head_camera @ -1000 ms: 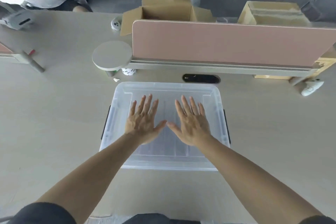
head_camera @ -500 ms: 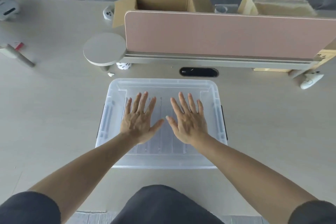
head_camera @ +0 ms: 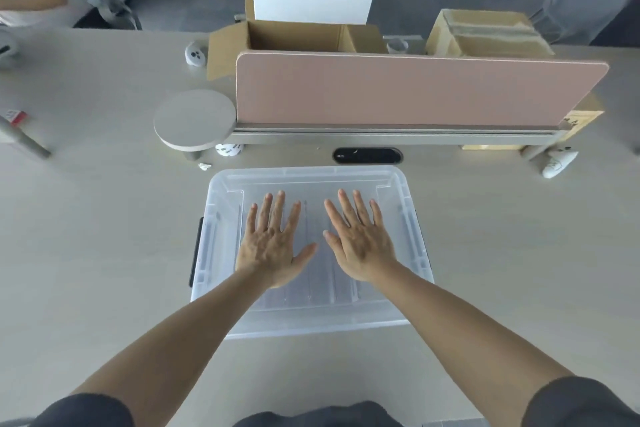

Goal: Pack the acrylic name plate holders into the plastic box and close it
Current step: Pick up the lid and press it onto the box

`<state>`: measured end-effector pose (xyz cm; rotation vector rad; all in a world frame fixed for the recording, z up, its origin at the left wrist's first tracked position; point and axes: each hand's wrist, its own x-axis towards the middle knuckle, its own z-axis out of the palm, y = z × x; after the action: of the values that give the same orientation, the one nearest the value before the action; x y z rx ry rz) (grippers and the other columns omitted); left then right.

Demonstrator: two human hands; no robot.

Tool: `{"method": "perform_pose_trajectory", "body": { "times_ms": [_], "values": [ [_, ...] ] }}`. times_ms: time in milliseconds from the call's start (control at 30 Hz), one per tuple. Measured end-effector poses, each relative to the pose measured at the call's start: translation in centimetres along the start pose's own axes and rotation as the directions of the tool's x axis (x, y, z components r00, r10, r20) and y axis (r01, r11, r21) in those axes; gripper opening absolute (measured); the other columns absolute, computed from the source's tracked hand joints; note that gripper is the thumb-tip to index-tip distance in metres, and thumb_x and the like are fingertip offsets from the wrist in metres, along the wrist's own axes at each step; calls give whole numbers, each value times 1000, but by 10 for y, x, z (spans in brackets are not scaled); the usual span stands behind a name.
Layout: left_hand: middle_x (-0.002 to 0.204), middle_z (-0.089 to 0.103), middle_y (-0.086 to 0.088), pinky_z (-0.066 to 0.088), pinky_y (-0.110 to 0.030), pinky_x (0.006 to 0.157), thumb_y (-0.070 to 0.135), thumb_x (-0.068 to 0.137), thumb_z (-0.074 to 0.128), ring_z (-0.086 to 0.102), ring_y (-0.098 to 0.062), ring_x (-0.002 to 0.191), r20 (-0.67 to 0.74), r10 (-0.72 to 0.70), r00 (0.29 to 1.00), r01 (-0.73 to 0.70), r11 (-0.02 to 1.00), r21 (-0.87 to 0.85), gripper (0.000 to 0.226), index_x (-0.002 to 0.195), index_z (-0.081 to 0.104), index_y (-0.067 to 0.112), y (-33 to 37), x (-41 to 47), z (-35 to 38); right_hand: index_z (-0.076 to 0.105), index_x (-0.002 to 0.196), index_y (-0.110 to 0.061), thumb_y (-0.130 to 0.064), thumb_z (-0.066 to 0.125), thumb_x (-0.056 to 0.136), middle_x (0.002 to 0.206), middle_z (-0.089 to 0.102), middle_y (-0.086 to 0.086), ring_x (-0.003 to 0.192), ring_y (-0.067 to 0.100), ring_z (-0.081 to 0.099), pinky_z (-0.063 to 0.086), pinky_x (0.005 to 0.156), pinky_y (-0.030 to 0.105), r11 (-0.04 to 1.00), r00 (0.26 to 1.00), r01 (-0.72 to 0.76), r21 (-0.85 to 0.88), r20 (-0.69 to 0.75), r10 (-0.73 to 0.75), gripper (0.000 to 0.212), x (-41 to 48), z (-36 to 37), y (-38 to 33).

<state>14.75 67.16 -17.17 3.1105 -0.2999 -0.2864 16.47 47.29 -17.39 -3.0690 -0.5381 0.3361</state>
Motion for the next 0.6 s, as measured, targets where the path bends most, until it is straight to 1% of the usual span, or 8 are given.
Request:
{"method": "perform_pose_trajectory", "body": {
  "times_ms": [133, 200, 267, 333, 400, 467, 533, 600],
  "values": [
    [156, 24, -13, 8, -46, 120, 64, 85, 22, 16, -34, 144, -117, 9, 993, -23, 993, -116, 76, 147, 30, 23, -18, -12, -13, 14, 155, -27, -57, 8, 97, 165, -5, 8, 151, 31, -4, -2, 120, 51, 997, 999, -34, 69, -14, 35, 66, -10, -16, 4],
    [144, 38, -17, 18, -51, 115, 59, 83, 34, 29, -38, 135, -237, -144, 961, 106, 980, -168, 69, 138, 42, 17, -42, -18, -13, 20, 153, -27, -55, 27, 99, 164, 0, 10, 150, 33, 0, 3, 118, 53, 972, 977, -196, 127, -60, 205, 61, -12, -21, 17],
    [143, 36, -17, 21, -52, 111, 55, 87, 42, 28, -39, 133, -232, -412, 881, 336, 890, -308, 64, 138, 40, 17, -67, -24, -15, 21, 152, -24, -54, 35, 98, 162, 6, 12, 148, 34, 3, 7, 116, 53, 883, 902, -406, 235, -53, 429, 63, -13, -25, 41],
    [146, 31, -15, 21, -52, 110, 58, 88, 44, 24, -38, 135, -13, -663, 749, 561, 644, -520, 66, 141, 35, 19, -88, -28, -16, 18, 153, -21, -55, 39, 96, 161, 11, 15, 148, 34, 7, 13, 117, 52, 741, 812, -554, 380, 50, 582, 69, -18, -27, 67],
    [146, 31, -17, 28, -51, 107, 68, 80, 47, 30, -40, 133, 283, -732, 620, 686, 332, -647, 82, 144, 32, 18, -103, -27, -15, 12, 155, -18, -59, 43, 94, 160, 20, 16, 146, 37, 20, 23, 115, 52, 573, 750, -623, 532, 200, 630, 80, -24, -25, 86],
    [136, 48, -16, 43, -49, 95, 77, 71, 48, 50, -39, 120, 515, -567, 642, 666, 80, -742, 91, 139, 43, 17, -109, -31, -11, 11, 155, -13, -67, 46, 89, 158, 27, 16, 142, 38, 31, 31, 112, 50, 359, 699, -662, 658, 369, 612, 92, -28, -17, 93],
    [118, 66, -9, 52, -46, 85, 79, 72, 52, 65, -32, 102, 616, -355, 703, 616, -129, -777, 79, 124, 59, 21, -110, -38, -6, 23, 150, -4, -75, 48, 83, 150, 38, 16, 135, 37, 40, 36, 106, 46, 207, 660, -679, 705, 462, 592, 101, -31, -11, 92],
    [105, 71, -6, 55, -45, 79, 81, 61, 62, 69, -30, 89, 634, -396, 664, 629, -161, -760, 81, 111, 65, 17, -109, -40, -7, 44, 128, 2, -75, 56, 78, 124, 54, 16, 113, 34, 54, 43, 95, 43, 182, 648, -679, 712, 463, 604, 93, -30, -13, 94]
  ]
}}
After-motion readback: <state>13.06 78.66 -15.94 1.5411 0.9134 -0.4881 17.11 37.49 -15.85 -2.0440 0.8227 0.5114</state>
